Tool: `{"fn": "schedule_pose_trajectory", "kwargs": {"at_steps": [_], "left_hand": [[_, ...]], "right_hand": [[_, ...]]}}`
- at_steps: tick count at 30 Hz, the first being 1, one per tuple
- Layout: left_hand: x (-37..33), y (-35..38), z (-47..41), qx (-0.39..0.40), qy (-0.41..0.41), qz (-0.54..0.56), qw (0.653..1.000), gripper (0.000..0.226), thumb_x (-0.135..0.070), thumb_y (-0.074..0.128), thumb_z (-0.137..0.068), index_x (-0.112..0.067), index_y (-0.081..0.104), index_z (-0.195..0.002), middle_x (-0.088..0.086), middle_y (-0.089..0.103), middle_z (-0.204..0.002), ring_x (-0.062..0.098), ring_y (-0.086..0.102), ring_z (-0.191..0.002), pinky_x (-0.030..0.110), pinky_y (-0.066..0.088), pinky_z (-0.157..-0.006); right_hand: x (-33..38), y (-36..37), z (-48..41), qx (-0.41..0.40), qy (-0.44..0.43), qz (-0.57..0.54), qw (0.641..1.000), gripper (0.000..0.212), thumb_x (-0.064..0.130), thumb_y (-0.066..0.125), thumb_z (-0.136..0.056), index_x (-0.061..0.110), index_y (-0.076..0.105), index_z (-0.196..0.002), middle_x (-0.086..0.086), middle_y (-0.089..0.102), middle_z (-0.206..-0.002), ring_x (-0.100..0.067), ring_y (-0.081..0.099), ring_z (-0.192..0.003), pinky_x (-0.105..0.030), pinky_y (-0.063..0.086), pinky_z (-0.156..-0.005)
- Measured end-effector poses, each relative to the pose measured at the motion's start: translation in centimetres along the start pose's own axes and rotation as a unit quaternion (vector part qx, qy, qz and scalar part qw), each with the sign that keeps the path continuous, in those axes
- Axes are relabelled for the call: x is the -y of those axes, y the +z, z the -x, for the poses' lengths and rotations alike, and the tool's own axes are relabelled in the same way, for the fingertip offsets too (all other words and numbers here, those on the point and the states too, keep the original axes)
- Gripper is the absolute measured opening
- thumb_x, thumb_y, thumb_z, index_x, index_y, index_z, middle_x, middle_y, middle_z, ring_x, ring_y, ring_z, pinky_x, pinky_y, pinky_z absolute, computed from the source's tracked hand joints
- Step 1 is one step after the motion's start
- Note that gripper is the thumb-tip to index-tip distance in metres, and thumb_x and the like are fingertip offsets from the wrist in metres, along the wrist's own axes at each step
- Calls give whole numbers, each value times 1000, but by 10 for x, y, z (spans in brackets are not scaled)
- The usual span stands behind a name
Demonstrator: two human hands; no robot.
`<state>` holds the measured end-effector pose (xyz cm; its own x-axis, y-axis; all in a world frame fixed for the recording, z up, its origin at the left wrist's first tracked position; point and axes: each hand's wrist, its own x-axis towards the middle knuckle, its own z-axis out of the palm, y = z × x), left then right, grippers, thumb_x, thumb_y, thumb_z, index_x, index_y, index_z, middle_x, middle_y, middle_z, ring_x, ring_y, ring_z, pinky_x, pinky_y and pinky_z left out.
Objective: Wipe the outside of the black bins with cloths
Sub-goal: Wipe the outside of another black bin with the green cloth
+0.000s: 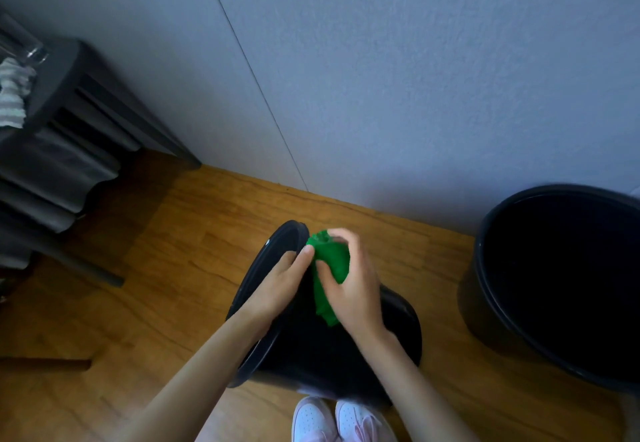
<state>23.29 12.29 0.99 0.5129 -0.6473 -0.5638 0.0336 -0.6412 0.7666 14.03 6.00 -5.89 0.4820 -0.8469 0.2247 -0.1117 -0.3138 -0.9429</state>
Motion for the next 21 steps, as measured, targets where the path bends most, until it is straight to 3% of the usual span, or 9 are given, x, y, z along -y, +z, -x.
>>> {"fn": "schedule_pose_trajectory", "kwargs": {"at_steps": [3, 6, 10, 12, 14, 16, 19, 21], "left_hand": [[-2, 3, 2, -39, 15, -33, 999, 43, -32, 35, -100, -13, 38, -138, -4, 46, -129, 16, 45, -123, 25, 33, -98], [4, -2, 1, -41, 13, -35, 998, 43, -33, 37, -99, -8, 43, -134, 8, 55, -126, 21, 52, -117, 39, 41, -103], [10, -5, 1, -57, 23, -31, 998, 50, -37, 38, -98, -3, 40, -134, 22, 46, -137, 35, 43, -128, 53, 33, -108], [11, -5, 1, -76, 24, -33, 996, 48, -33, 37, -99, 2, 40, -132, 23, 50, -130, 37, 44, -125, 49, 35, -107], [13, -6, -1, -86, 35, -36, 995, 41, -27, 36, -100, 6, 44, -123, 11, 61, -99, 31, 56, -103, 37, 43, -89], [12, -5, 0, -84, 38, -31, 995, 35, -24, 35, -101, 4, 50, -116, 7, 58, -87, 22, 58, -86, 34, 43, -82], [13, -7, -2, -91, 37, -29, 995, 29, -26, 36, -100, -4, 55, -101, 8, 59, -90, 22, 56, -89, 36, 43, -82], [16, -11, -5, -95, 24, -28, 995, 42, -39, 38, -97, -8, 51, -122, 8, 60, -116, 24, 55, -111, 41, 43, -98]], "right_hand": [[-8, -1, 17, -75, 76, -23, 994, 30, 24, 59, -84, 15, 52, -111, 6, 54, -104, 11, 48, -98, 0, 33, -79], [-19, -5, 29, -91, 135, 9, 987, 26, 20, 60, -86, 18, 54, -112, 6, 55, -104, -5, 54, -97, 1, 34, -78], [-9, -2, 43, -30, 79, 54, 995, 44, 35, 51, -80, 20, 52, -122, 8, 55, -118, -6, 50, -111, -8, 36, -93], [3, 4, 46, 19, 21, 88, 996, 50, 33, 55, -76, 22, 51, -125, 8, 53, -125, -7, 45, -120, -19, 37, -99], [10, 10, 47, 49, -28, 150, 987, 51, 33, 56, -74, 27, 51, -125, 10, 52, -129, -11, 43, -125, -25, 39, -99], [9, 14, 42, 64, -37, 193, 978, 46, 35, 52, -77, 31, 51, -123, 11, 50, -131, -13, 42, -127, -32, 41, -96], [-6, 14, 28, 75, 3, 203, 976, 42, 40, 46, -77, 32, 53, -118, 11, 52, -128, -17, 44, -125, -39, 41, -95], [-22, 7, 15, 85, 55, 199, 975, 43, 42, 43, -77, 30, 56, -116, 10, 55, -124, -18, 47, -120, -42, 43, -93]]}}
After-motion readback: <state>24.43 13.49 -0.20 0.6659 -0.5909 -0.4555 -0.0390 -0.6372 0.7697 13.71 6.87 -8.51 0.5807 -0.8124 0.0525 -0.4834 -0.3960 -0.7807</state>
